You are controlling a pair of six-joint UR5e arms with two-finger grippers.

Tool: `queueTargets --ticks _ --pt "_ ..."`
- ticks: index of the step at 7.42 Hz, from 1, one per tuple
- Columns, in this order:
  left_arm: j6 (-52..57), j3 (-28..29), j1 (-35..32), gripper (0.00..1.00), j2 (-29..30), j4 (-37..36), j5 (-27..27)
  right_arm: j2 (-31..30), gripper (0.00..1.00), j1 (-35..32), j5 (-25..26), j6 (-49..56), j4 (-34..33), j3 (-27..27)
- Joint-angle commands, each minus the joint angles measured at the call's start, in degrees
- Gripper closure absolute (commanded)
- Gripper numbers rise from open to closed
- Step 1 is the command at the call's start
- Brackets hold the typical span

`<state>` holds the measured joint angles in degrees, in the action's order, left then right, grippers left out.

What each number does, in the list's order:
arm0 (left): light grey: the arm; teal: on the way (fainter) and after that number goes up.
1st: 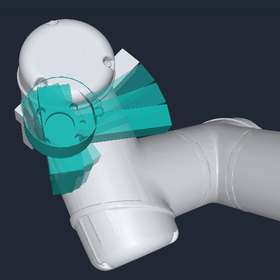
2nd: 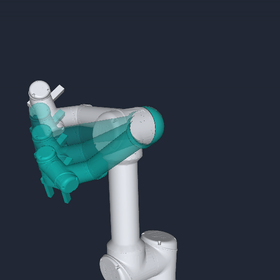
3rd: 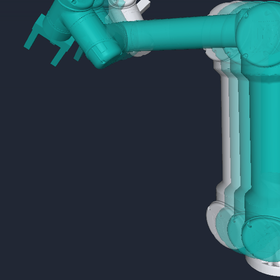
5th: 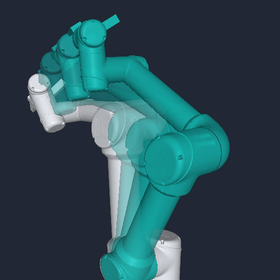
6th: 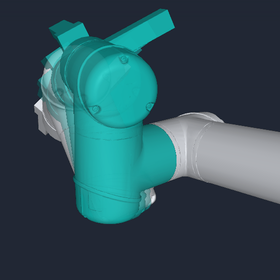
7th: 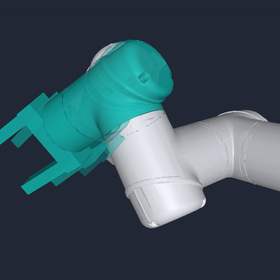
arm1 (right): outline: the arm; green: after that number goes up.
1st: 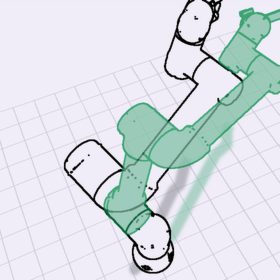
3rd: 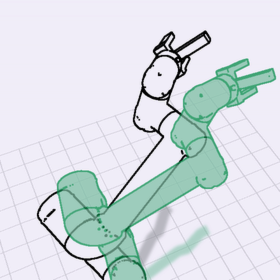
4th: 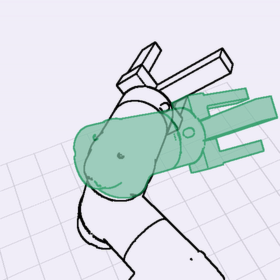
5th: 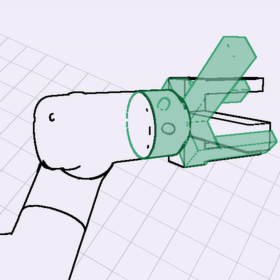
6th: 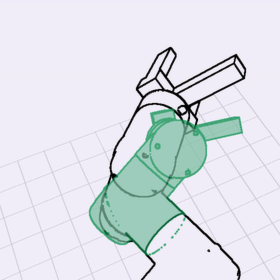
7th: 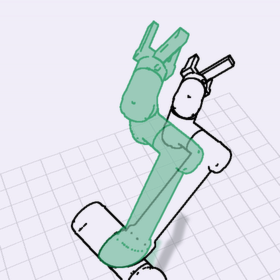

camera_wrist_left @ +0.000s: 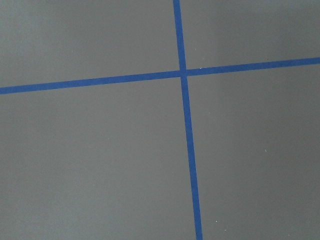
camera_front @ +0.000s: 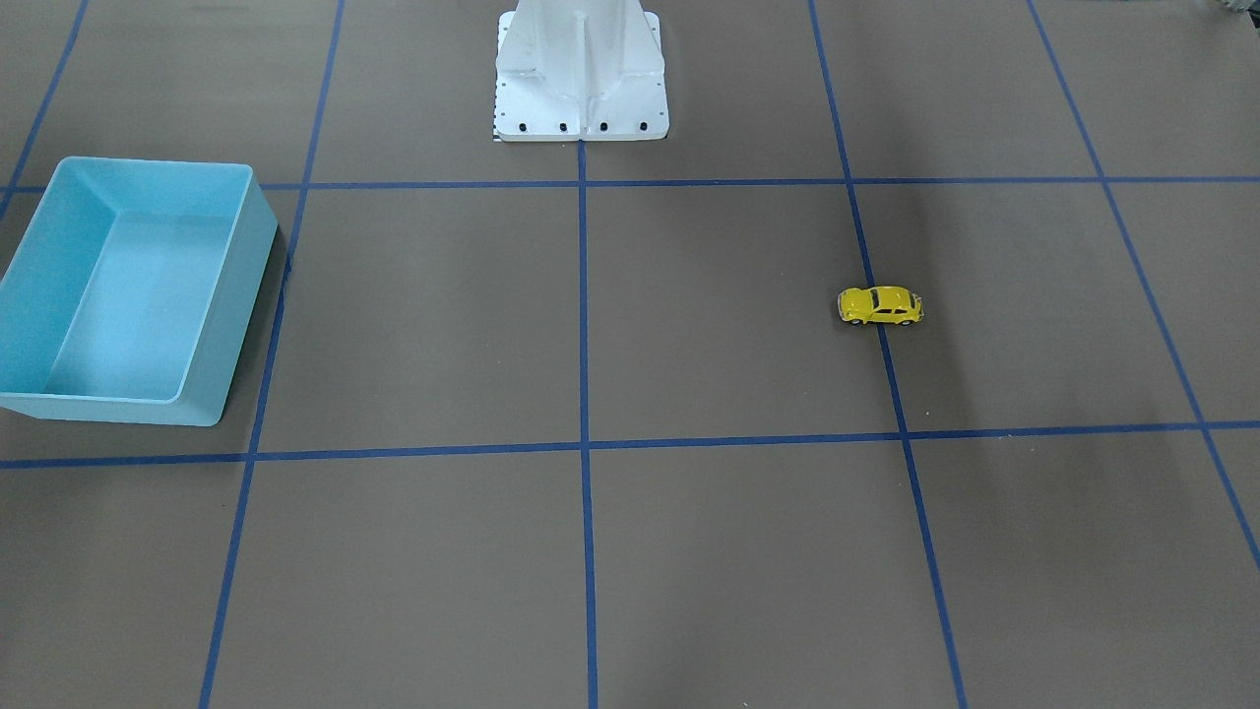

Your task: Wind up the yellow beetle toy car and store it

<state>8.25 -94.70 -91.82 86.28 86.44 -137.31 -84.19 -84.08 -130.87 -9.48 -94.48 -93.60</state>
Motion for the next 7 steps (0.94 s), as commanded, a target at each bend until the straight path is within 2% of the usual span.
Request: queueTargets --ticks 1,7 --pt "-0.1 0.0 0.0 0.00 0.0 -0.4 0.6 0.0 0.00 0.1 0.0 0.1 0.0 0.0" --pt "-0.1 0.0 0.0 0.00 0.7 -0.5 2.8 -0.1 0.00 0.0 0.0 0.1 0.0 0.1"
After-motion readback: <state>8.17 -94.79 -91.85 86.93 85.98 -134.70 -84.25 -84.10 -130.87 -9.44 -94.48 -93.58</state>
